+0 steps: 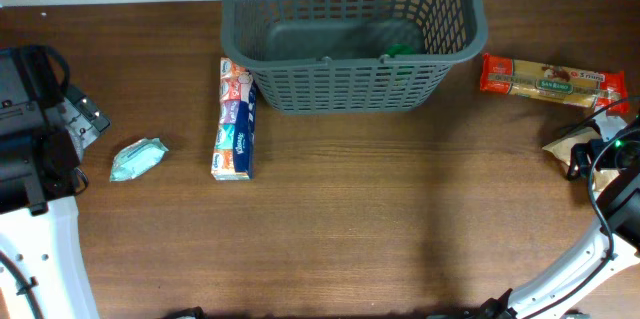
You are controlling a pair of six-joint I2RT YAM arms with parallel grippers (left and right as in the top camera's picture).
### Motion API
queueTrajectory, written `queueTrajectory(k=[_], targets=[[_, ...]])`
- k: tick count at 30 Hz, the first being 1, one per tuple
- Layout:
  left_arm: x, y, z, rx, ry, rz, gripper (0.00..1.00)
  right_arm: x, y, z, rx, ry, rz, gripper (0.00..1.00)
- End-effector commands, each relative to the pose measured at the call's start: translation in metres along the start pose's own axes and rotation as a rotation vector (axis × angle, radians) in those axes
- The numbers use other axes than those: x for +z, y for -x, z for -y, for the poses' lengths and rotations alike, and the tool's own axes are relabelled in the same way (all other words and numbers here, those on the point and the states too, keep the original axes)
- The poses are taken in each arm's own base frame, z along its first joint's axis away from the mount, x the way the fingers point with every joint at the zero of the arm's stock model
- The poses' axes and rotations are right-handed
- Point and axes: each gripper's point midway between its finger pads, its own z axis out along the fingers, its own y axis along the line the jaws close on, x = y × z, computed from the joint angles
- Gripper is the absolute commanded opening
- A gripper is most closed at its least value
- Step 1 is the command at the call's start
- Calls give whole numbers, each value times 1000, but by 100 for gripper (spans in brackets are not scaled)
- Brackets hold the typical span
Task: Pack container
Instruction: 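Close the right gripper on the pasta bag and lift it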
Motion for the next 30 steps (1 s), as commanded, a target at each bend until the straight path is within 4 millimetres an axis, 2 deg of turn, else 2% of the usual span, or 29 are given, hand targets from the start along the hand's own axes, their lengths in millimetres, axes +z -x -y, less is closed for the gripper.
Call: queueTrajectory(k=[1,2,3,6,8,14,17,20,21,22,26,28,29,30], targets=[[-4,4,-1,-17,-10,13,99,7,1,-5,9,34,5,92],[-4,4,-1,-17,-10,13,99,7,2,-6,9,41,11,78],[-4,4,-1,-17,-10,13,99,7,3,-7,10,47,16,73],[-4,4,-1,-17,-10,13,99,7,4,-7,10,46,21,28],[-4,4,-1,-17,-10,13,99,7,5,-6,26,44,22,6],[-4,4,-1,-17,-10,13,99,3,14,1,189,20,54,4],[-4,4,-1,-17,-10,13,99,-10,23,10,368,3,90,4],[-4,4,-1,-17,-10,13,99,-44,36,15,403,2,141,4],[-4,4,-1,-17,-10,13,99,-76,50,21,447,-12,211,4],[-4,4,-1,-17,-10,13,99,-94,59,22,472,-4,258,3],[-4,4,-1,-17,-10,13,99,-192,98,6,446,94,528,4],[-4,4,-1,-17,-10,13,99,-247,108,-4,398,97,670,4],[-4,4,-1,-17,-10,13,99,-287,110,-14,381,83,766,4],[-4,4,-1,-17,-10,13,99,-315,109,-22,379,71,831,4]])
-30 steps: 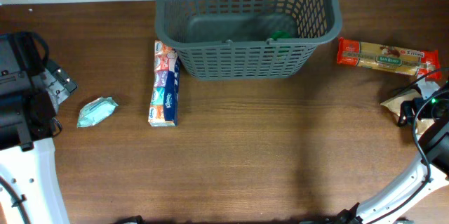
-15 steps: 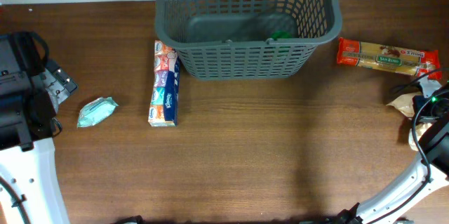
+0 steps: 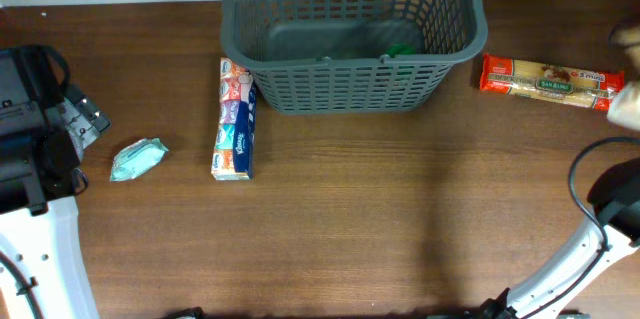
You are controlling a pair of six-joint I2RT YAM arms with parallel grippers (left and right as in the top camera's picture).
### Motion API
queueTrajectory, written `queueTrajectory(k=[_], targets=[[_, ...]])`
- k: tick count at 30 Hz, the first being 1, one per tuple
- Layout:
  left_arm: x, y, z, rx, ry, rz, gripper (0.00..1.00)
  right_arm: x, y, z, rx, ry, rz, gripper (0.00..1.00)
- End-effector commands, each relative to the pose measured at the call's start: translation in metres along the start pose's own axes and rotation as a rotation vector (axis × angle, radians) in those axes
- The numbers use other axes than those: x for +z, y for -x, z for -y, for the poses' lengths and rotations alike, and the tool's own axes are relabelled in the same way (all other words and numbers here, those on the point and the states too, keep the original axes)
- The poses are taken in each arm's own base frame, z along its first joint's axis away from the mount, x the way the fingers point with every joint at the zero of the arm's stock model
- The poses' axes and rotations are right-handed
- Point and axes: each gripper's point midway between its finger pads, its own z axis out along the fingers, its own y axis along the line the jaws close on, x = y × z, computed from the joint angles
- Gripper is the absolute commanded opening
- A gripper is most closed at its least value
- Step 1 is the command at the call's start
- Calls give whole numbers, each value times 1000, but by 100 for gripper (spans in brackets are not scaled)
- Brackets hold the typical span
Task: Pack container
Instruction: 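Close the right gripper on the pasta bag and lift it, then carry the pasta bag over the basket and drop it in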
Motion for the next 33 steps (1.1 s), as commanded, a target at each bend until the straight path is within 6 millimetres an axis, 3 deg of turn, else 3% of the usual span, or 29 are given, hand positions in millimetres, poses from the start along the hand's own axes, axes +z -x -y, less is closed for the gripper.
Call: queueTrajectory(k=[1,5,8,15,16,25,29,33], targets=[[-4,4,-1,-17,-10,13,99,-121,56,-72,-19,129,347,3],[-4,4,-1,-17,-10,13,99,-189,65,-129,-65,201,520,4],[-4,4,-1,-17,-10,13,99,-216,59,-174,-132,268,564,4],[-4,4,-1,-17,-10,13,99,-237,38,-293,-285,479,576,4],[-4,4,-1,-17,-10,13,99,-240,27,-327,-366,500,581,4],[-4,4,-1,-17,-10,13,99,-274,18,-409,-545,548,756,4],[-4,4,-1,-17,-10,13,99,-268,19,-432,-565,566,772,4],[-4,4,-1,-17,-10,13,99,-213,22,-449,-570,520,679,4]])
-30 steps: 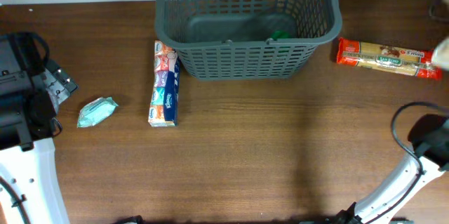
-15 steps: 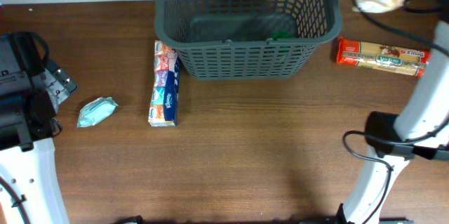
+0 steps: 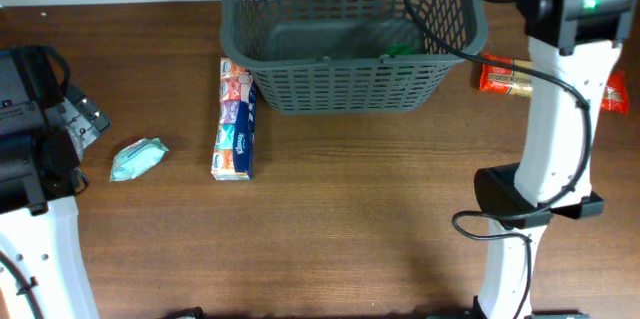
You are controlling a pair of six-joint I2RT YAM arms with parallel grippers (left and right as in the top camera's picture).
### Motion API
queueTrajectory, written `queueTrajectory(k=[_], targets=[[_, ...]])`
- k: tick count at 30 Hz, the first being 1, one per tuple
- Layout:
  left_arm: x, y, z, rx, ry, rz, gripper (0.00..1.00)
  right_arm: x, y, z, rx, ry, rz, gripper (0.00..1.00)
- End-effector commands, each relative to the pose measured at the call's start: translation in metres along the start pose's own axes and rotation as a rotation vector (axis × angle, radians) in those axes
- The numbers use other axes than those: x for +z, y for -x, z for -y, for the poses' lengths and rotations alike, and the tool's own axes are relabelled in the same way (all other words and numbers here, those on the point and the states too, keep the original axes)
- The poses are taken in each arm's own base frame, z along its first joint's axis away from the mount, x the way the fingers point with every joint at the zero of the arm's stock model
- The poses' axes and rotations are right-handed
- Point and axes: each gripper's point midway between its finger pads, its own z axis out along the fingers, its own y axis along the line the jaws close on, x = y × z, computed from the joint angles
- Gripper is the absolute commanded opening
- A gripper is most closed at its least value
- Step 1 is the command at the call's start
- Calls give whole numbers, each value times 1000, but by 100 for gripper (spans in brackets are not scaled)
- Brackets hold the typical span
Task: Pack container
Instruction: 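Carry the pasta bag over the basket and drop it in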
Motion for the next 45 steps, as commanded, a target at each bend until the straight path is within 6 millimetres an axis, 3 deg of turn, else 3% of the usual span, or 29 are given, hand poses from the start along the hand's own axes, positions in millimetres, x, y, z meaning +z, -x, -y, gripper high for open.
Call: queueTrajectory(k=[1,5,10,17,21,26,28,30,35,38,42,45], targets=[[-4,4,-1,-17,-10,13,99,52,-45,10,9,-34,-126,4],[-4,4,-1,-17,-10,13,99,92,-101,22,58,-90,-272,4],[-4,4,-1,-17,-10,13,99,118,-159,23,98,-89,-410,4],[-4,4,-1,-17,-10,13,99,126,-193,23,109,-87,-497,4],[-4,4,-1,-17,-10,13,99,125,-202,22,114,-83,-526,17],[-4,4,-1,-17,-10,13,99,123,-204,22,115,-83,-537,54],[-4,4,-1,-17,-10,13,99,123,-205,23,116,-84,-539,83],[-4,4,-1,-17,-10,13,99,122,-205,23,117,-85,-540,100],[-4,4,-1,-17,-10,13,99,121,-200,23,115,-85,-531,99],[-4,4,-1,-17,-10,13,99,114,-186,22,112,-85,-503,99],[-4,4,-1,-17,-10,13,99,100,-151,20,100,-86,-421,99],[-4,4,-1,-17,-10,13,99,75,-105,17,81,-89,-310,99]])
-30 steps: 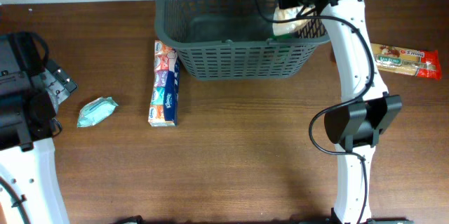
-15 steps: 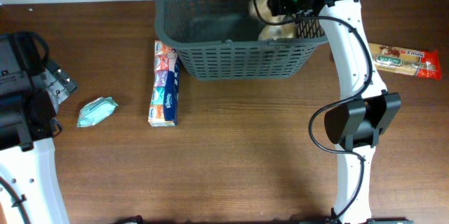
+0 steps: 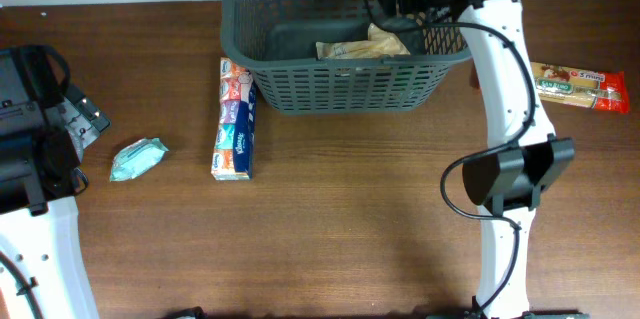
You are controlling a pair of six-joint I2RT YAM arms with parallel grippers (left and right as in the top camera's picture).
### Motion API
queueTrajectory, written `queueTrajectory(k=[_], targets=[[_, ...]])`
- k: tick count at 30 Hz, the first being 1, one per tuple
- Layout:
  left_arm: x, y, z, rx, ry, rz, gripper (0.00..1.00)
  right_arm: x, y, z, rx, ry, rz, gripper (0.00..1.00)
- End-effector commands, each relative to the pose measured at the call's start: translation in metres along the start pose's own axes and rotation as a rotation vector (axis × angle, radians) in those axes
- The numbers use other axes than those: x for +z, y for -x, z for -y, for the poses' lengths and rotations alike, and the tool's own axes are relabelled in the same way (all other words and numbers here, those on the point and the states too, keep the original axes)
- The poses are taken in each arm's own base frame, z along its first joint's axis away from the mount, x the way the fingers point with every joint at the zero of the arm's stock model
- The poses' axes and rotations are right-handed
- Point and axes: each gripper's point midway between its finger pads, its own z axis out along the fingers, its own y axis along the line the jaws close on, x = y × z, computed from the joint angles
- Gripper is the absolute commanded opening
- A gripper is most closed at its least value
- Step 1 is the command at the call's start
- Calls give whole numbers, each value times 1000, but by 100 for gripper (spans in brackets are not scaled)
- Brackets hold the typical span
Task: Pack container
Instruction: 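Carry the pasta bag over the basket and drop it in, then withdraw the right gripper toward the red spaghetti packet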
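The grey mesh basket (image 3: 300, 94) stands at the back middle of the table. A tan crinkled packet (image 3: 360, 45) lies on its floor toward the right. My right gripper hovers over the basket's right part, just above and apart from the packet, apparently open and holding nothing. A tissue multipack (image 3: 235, 119) lies left of the basket, and a pale blue wipes pack (image 3: 138, 159) lies further left. A red pasta packet (image 3: 578, 88) lies right of the basket, partly behind my right arm. My left gripper (image 3: 86, 121) rests folded at the left edge; its jaws cannot be made out.
My right arm's white links (image 3: 505, 69) stretch from the front right up across the basket's right rim. The left arm's base (image 3: 35, 239) fills the left edge. Brown tabletop (image 3: 340, 219) spreads in front of the basket.
My right gripper moved from the basket's back right corner to over its inside. The tan packet it held now lies on the basket floor, let go.
The tan packet first lay at the right edge below the pasta, with my right gripper at it. It was then lifted at the far right, then held over the basket's back right corner. Now it lies inside the basket. The left arm stayed still.
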Motion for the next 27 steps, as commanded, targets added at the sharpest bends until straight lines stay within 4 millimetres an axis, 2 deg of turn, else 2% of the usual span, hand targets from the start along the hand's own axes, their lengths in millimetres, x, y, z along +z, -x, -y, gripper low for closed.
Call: queueTrajectory(k=[1,3,5,8,10,14,17,20,23,27], targets=[[-4,4,-1,-17,-10,13,99,-98,58,-12,-29,-8,233,99],[-4,4,-1,-17,-10,13,99,-142,74,-5,-26,-70,322,99],[-4,4,-1,-17,-10,13,99,-175,81,5,-14,-134,376,99],[-4,4,-1,-17,-10,13,99,-223,80,20,-4,-204,428,99],[-4,4,-1,-17,-10,13,99,-243,70,24,2,-215,420,99],[-4,4,-1,-17,-10,13,99,-257,35,26,8,-226,311,99],[-4,4,-1,-17,-10,13,99,-253,18,26,10,-218,240,99],[-4,4,-1,-17,-10,13,99,-248,16,30,24,-236,222,99],[-4,4,-1,-17,-10,13,99,-255,12,69,286,-427,260,99],[-4,4,-1,-17,-10,13,99,-278,-12,133,750,-734,385,99]])
